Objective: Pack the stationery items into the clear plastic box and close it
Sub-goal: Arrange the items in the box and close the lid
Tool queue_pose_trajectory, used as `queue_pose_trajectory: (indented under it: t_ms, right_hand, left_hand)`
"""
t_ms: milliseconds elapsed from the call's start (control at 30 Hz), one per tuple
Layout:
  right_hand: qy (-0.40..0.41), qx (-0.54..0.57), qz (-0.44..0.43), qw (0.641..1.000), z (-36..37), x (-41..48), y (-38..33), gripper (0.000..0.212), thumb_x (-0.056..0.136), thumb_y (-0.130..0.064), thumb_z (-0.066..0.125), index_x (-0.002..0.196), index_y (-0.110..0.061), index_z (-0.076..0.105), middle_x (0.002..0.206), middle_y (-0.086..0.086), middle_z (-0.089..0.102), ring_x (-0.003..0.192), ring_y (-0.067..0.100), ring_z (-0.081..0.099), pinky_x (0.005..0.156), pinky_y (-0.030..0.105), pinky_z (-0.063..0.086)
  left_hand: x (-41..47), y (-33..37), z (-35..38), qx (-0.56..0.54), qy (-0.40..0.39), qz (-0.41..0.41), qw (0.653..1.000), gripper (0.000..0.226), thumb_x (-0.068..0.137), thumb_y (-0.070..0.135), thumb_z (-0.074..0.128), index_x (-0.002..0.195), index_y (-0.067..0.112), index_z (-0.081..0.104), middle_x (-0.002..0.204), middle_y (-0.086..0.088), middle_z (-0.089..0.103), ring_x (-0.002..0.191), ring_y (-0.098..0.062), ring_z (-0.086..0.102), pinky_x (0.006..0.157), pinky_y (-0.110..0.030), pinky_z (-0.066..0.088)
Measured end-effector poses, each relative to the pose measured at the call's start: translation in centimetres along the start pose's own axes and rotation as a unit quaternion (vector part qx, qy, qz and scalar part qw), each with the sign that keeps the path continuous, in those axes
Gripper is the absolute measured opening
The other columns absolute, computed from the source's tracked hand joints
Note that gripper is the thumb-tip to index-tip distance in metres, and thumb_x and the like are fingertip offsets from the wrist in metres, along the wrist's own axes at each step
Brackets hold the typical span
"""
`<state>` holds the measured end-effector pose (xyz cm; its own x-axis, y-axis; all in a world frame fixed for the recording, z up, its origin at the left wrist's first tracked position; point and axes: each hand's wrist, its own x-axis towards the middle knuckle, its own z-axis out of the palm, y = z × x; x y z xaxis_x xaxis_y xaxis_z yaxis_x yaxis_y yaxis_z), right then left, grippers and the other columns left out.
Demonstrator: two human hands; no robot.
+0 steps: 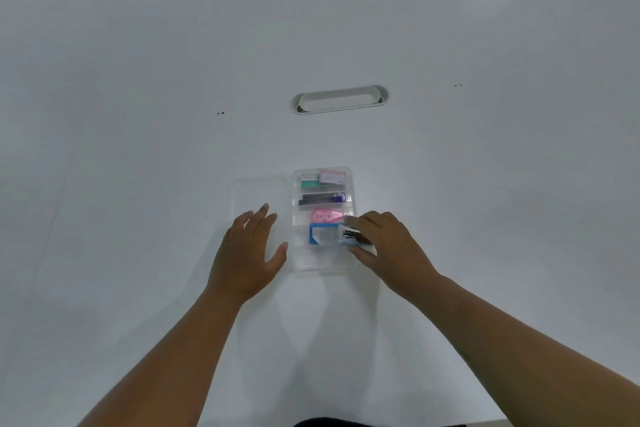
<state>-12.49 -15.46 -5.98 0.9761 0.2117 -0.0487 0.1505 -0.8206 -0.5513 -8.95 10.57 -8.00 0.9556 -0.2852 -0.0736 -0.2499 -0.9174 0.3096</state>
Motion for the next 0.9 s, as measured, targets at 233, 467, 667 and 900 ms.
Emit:
queue_pose_trajectory:
  t_ms: [233, 467, 667, 900]
  right_hand:
    - [-0.060, -0.039, -0.091, 0.993, 3.3, 0.6, -2.5, 0.039, 0.088, -0.030, 0.066, 0.126, -0.022, 0.059, 0.113, 0.000, 0.065, 0.094, 0.026, 0.056, 0.084, 0.037, 0.049]
    - [-0.040, -0.130, -0.073, 0.988, 4.1, 0.4, -2.3, 0.042, 0.078, -0.020, 0.078, 0.118, -0.017, 0.067, 0.105, 0.009, 0.064, 0.090, 0.032, 0.056, 0.074, 0.040, 0.057]
    - [-0.002, -0.193, -0.094, 0.977, 5.8, -1.7, -1.1, 0.054, 0.079, -0.026, 0.078, 0.127, -0.011, 0.060, 0.123, 0.006, 0.065, 0.105, 0.031, 0.061, 0.088, 0.038, 0.055]
    - [-0.051, -0.233, -0.140, 0.961, 6.9, -3.2, -0.8, 0.056, 0.098, -0.036, 0.034, 0.146, -0.007, 0.031, 0.155, 0.012, 0.031, 0.145, 0.025, 0.025, 0.116, 0.045, 0.026]
  left_hand:
    - [-2.0, -2.3, 2.4, 0.021, -0.046, -0.054, 0.997, 0.064, 0.095, 0.045, 0.031, 0.148, 0.011, 0.021, 0.158, -0.006, 0.016, 0.145, -0.024, 0.012, 0.117, -0.036, 0.008]
    - [-1.7, -1.9, 2.8, 0.025, -0.053, -0.063, 0.996, 0.061, 0.099, 0.037, 0.032, 0.150, 0.010, 0.011, 0.160, -0.006, 0.007, 0.146, -0.024, 0.005, 0.117, -0.037, 0.002]
    - [-1.7, -1.9, 3.4, 0.042, -0.047, -0.063, 0.996, 0.060, 0.099, 0.036, 0.029, 0.149, 0.010, 0.010, 0.160, -0.008, 0.008, 0.146, -0.026, 0.006, 0.116, -0.037, 0.001]
    - [-0.2, -0.2, 4.2, 0.028, -0.050, -0.128, 0.990, 0.070, 0.095, 0.052, 0.017, 0.150, 0.012, -0.002, 0.160, -0.005, -0.005, 0.146, -0.022, -0.006, 0.117, -0.039, -0.003]
